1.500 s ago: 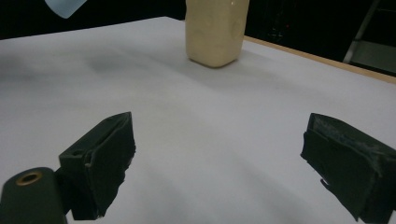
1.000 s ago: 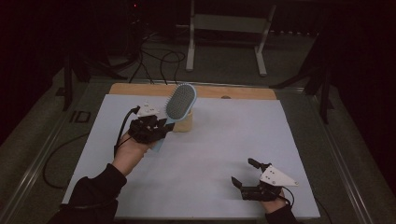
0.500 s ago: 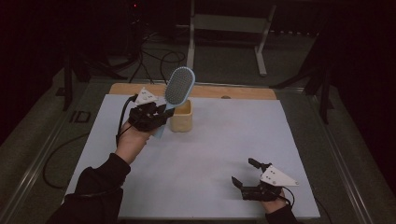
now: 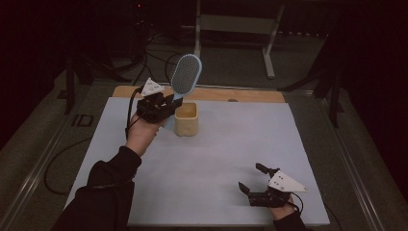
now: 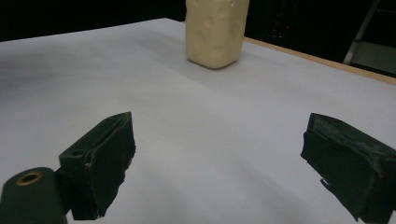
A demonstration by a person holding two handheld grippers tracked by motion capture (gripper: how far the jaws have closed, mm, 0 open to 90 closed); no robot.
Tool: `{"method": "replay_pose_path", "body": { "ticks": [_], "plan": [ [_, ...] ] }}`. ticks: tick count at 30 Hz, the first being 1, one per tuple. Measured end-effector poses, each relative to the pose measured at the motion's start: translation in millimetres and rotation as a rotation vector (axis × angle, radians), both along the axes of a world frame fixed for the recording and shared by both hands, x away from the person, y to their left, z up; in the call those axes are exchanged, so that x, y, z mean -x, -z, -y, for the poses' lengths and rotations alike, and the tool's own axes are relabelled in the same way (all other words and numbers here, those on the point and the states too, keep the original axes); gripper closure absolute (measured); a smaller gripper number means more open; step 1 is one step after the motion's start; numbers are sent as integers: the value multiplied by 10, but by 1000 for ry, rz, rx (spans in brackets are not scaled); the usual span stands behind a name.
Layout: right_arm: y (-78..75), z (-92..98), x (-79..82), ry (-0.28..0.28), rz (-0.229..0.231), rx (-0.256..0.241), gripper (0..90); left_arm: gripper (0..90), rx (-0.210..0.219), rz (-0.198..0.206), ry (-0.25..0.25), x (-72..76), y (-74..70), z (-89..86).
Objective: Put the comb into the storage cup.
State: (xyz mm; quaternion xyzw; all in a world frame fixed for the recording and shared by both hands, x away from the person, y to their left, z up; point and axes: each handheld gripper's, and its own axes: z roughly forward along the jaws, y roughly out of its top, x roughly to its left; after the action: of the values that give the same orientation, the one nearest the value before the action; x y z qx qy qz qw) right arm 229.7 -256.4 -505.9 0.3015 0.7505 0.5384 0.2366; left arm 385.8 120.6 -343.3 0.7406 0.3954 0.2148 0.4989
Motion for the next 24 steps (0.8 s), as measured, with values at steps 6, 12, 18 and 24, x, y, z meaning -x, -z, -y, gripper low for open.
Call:
{"method": "replay_pose_path", "body": {
  "ticks": [6, 12, 18, 24],
  "plan": [
    [-4, 4, 2, 0, 2, -3, 92, 699, 56, 18, -2, -127, -26, 27],
    [-6, 4, 5, 1, 4, -1, 93, 698, 73, 27, -7, -255, 3, 83],
    [-6, 12, 4, 2, 4, -6, 92, 699, 89, 54, 2, -355, 40, 142],
    [-10, 12, 5, 4, 5, -10, 92, 698, 140, 96, -3, -443, 103, 197]
  ]
}}
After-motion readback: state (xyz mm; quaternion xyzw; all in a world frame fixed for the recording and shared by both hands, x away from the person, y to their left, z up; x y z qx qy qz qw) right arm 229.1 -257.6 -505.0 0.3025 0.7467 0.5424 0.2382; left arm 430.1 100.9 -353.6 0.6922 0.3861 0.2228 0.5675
